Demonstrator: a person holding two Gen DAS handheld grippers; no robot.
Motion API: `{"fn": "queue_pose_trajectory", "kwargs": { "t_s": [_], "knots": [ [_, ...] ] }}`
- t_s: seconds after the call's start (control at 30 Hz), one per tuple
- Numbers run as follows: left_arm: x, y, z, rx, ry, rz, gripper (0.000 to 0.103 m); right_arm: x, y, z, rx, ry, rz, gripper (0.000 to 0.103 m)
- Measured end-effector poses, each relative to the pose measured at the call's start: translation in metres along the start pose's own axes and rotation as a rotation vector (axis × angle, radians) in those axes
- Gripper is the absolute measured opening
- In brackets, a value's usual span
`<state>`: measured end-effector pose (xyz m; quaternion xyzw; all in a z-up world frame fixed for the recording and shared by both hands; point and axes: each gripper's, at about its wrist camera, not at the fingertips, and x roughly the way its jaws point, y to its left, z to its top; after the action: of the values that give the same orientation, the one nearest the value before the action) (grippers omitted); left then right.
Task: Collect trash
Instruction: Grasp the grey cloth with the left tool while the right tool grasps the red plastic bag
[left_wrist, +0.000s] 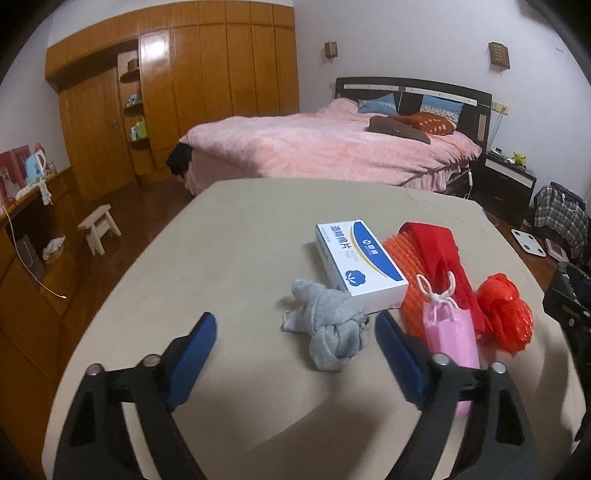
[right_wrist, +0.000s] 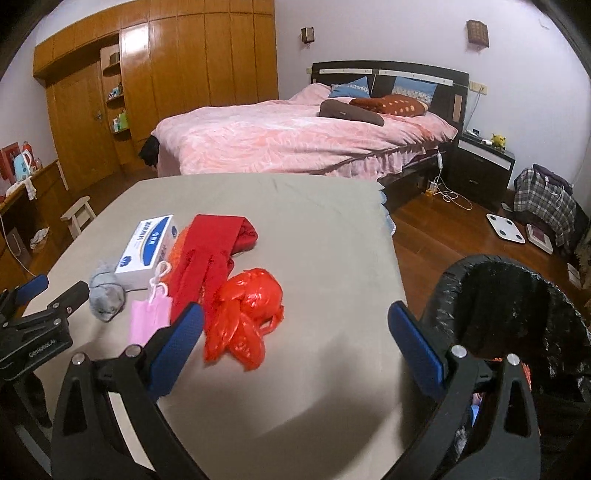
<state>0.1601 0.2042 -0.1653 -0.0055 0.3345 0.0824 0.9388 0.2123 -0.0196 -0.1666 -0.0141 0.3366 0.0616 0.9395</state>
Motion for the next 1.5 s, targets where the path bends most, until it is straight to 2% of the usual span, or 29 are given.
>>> {"fn": "queue_pose_trajectory", "kwargs": {
  "t_s": [0.3,0.43,0.6,0.8,1.07,1.13,1.2,1.27,1.33,1.4,1.5],
  "knots": [
    [0.03,-0.006,0.002,-0.013,0.081,-0.067,0.062,0.014,0.001,0.004,0.002,0.005,-0.005,0.097],
    [0.033,-0.016,0.003,0.025,0.091,-0.112,0.035,0.02,0.003,0.005,-0.001,0.014,-0.001,0.097],
    [0.026,-0.013,0.003,-0.004,0.061,-0.108,0.033,0.024,0.003,0.006,-0.006,0.021,-0.003,0.097],
    [0.01,-0.003,-0.001,-0.035,0.013,-0.069,0.032,0.032,0.005,0.003,-0.009,0.042,-0.005,0.097],
    [0.013,-0.002,-0.003,-0.031,0.022,-0.055,0.033,0.045,0.01,0.003,-0.01,0.082,0.01,0.096],
    [0.013,-0.002,-0.003,-0.03,0.02,-0.055,0.033,0.05,0.013,0.003,-0.022,0.107,0.027,0.091],
    [0.014,-0.002,-0.002,-0.029,0.021,-0.055,0.033,0.052,0.013,0.003,-0.024,0.124,0.044,0.079],
    [0.014,-0.002,-0.002,-0.028,0.022,-0.054,0.033,0.053,0.013,0.003,-0.023,0.137,0.06,0.073],
    [0.014,-0.002,-0.002,-0.027,0.022,-0.054,0.033,0.056,0.014,0.003,-0.022,0.155,0.088,0.061],
    [0.014,-0.003,-0.003,-0.024,0.022,-0.052,0.033,0.058,0.013,0.002,-0.01,0.179,0.12,0.042],
    [0.013,-0.004,-0.004,-0.017,0.019,-0.048,0.033,0.055,0.012,0.002,-0.002,0.174,0.138,0.033]
  ]
}}
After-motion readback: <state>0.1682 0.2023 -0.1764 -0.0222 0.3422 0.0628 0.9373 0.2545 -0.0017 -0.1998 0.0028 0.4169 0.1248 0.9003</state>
